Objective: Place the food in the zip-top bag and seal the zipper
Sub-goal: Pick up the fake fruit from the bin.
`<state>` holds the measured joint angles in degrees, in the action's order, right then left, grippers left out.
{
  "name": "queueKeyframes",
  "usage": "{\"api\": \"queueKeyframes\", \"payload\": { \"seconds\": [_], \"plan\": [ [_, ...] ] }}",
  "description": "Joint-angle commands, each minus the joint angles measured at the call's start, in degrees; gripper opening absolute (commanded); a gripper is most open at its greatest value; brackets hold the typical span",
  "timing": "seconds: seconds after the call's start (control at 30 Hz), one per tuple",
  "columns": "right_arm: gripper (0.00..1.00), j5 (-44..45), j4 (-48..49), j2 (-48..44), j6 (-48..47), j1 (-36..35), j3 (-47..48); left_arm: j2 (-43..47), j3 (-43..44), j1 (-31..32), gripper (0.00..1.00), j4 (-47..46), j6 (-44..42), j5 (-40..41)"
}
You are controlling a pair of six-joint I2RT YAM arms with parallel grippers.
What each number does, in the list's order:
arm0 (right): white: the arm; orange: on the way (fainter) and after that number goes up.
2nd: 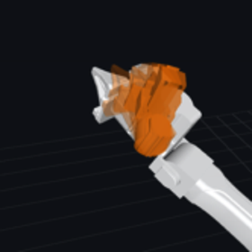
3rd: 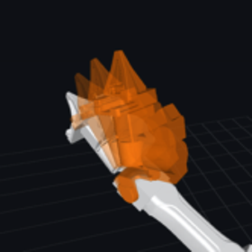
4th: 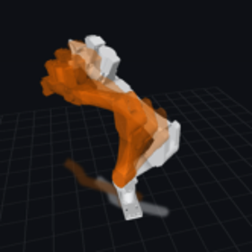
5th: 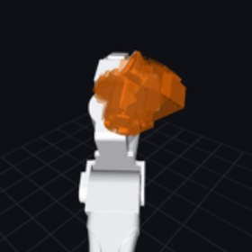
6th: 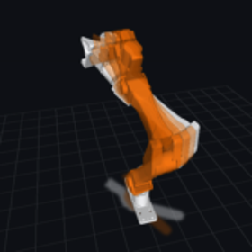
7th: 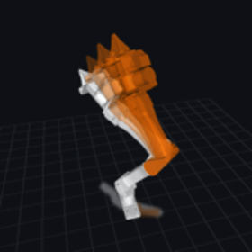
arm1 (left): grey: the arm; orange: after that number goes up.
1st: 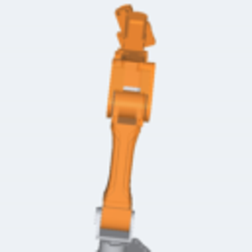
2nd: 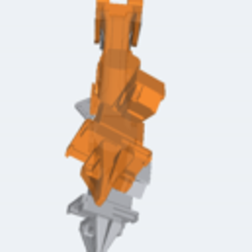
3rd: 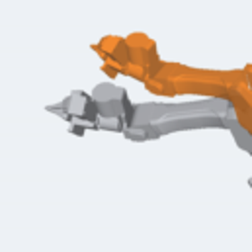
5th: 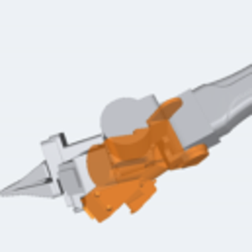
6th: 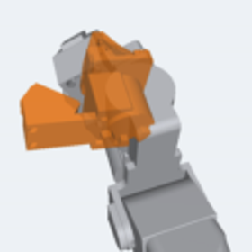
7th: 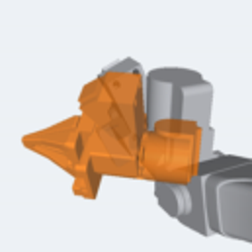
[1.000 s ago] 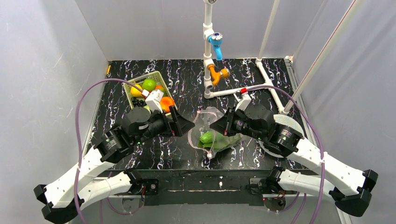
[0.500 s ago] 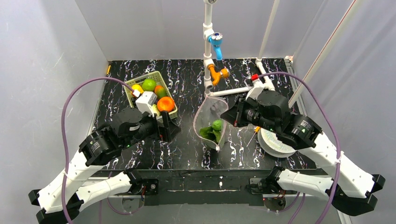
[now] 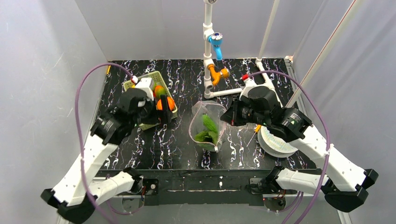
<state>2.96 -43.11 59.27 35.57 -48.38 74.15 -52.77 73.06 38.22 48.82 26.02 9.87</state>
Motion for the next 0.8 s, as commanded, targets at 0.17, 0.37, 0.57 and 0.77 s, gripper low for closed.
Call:
{"api": "queueKeyframes", "payload": {
  "seconds": [0.17, 0.37, 0.57, 0.77],
  "plan": [
    [0.01, -2.02, 3.53, -4.42, -0.40, 0.26, -2.67, -14.72, 5.43, -18.34, 0.96, -5.47, -7.87, -10.97],
    [0.01, -1.43, 4.43, -5.83, -0.70, 0.25, -3.43, -29.38, 11.04, -21.17, 0.94, -5.95, -14.94, -12.13],
    [0.01, -1.60, 5.14, -4.00, -1.36, 0.30, -2.40, -32.79, 2.32, -20.76, 0.98, -17.84, -17.00, -9.87],
    [0.01, -4.86, 8.11, -1.16, -1.33, 0.28, -2.13, -39.39, 2.55, -18.68, 0.89, -18.89, -17.45, -7.28]
  ]
}}
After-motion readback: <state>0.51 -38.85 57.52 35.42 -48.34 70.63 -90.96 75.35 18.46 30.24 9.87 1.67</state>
